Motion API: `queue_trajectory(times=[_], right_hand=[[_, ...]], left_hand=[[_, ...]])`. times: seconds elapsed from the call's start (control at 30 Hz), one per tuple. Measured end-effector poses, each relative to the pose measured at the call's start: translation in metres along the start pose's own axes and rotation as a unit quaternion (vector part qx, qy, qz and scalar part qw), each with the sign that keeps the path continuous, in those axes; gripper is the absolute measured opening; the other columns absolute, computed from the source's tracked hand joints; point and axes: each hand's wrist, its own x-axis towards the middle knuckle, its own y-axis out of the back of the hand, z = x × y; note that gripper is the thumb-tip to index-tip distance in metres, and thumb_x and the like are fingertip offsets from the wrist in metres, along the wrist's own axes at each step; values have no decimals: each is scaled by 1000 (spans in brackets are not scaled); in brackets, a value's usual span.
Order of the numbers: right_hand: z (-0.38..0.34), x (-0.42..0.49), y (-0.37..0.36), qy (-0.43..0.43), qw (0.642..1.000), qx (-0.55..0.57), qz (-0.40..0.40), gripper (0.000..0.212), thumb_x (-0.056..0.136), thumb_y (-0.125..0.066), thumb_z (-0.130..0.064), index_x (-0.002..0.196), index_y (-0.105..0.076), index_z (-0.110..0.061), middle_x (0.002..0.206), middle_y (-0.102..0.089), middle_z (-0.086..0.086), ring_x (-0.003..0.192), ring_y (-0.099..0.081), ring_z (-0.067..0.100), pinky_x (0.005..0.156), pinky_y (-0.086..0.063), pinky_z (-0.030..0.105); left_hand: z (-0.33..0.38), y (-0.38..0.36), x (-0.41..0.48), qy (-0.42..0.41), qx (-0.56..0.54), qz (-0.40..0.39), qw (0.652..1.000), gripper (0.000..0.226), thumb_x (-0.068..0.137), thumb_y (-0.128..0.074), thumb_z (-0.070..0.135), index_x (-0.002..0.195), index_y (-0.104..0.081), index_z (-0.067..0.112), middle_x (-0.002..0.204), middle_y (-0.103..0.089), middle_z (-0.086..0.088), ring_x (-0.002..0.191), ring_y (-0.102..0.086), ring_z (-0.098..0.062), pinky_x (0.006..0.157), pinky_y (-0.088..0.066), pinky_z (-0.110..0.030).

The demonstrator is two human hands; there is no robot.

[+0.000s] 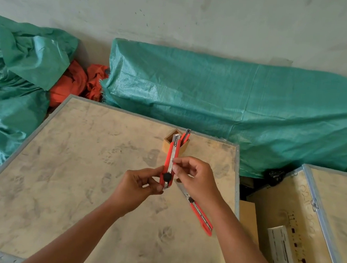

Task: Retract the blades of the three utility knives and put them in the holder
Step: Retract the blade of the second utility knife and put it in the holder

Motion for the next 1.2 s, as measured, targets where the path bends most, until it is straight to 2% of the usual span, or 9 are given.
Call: queue_trajectory(times=[0.13,0.27,0.47,0.57,0.63,0.7,0.8,1.0,1.2], right_hand=[[11,43,7,-26,999,37,25,19,91,-74,-4,107,-78,-15,95,-79,6,89,-77,21,79,-67,42],[22,88,13,-30,998,25,51,26,91,-72,0,113,-77,-13,102,-79,9,93,-78,25,79,-67,36],[49,153,21,-12,995,-25,99,28,87,-76,-4,111,-79,-19,96,-81,7,87,-79,24,81,-66,49],[60,175,16,-1,987,-70,142,26,85,-77,-5,108,-80,-18,95,-81,5,82,-77,18,82,-65,43],[67,180,7,5,980,-102,172,24,85,-77,-4,107,-81,-14,96,-81,7,79,-73,12,84,-64,34],[75,181,-5,21,975,-117,190,22,86,-76,-2,105,-81,-12,97,-82,9,80,-72,11,84,-61,28],[90,180,-21,30,971,-149,183,22,87,-74,-1,105,-81,-11,98,-82,9,85,-76,19,84,-59,26],[102,176,-34,22,971,-200,133,22,90,-71,-1,110,-79,-3,105,-79,17,94,-75,31,92,-61,38],[105,173,-33,5,968,-207,139,30,89,-61,7,110,-79,-4,106,-78,17,97,-74,31,87,-51,22]], left_hand=[[-1,2,47,11,29,-11,999,55,80,-70,-15,113,-74,28,92,-78,0,74,-67,-26,82,-62,-42],[-6,2,100,31,63,-1,998,49,78,-75,-8,104,-76,34,100,-78,1,86,-72,-37,82,-62,-46],[-14,4,175,23,159,-4,987,44,77,-81,5,118,-72,17,105,-77,-2,86,-74,-20,81,-62,-42],[-18,2,200,16,210,-1,978,48,75,-83,9,120,-70,19,110,-75,1,97,-72,-21,83,-54,-30],[-29,-2,213,24,270,11,963,56,72,-85,16,125,-67,20,118,-69,1,107,-63,-18,91,-48,-30],[-44,-5,223,31,336,15,941,56,69,-87,27,121,-67,20,118,-67,-2,111,-59,-23,88,-45,-32],[-65,-12,228,44,425,-15,904,45,69,-82,37,109,-67,24,113,-62,-5,110,-54,-29,86,-44,-35],[-77,-20,230,47,489,3,871,55,80,-78,24,131,-59,17,134,-47,-9,121,-44,-30,101,-47,-39],[-81,-23,229,38,502,11,864,56,82,-76,27,133,-57,15,136,-44,-9,123,-42,-31,101,-46,-39]])
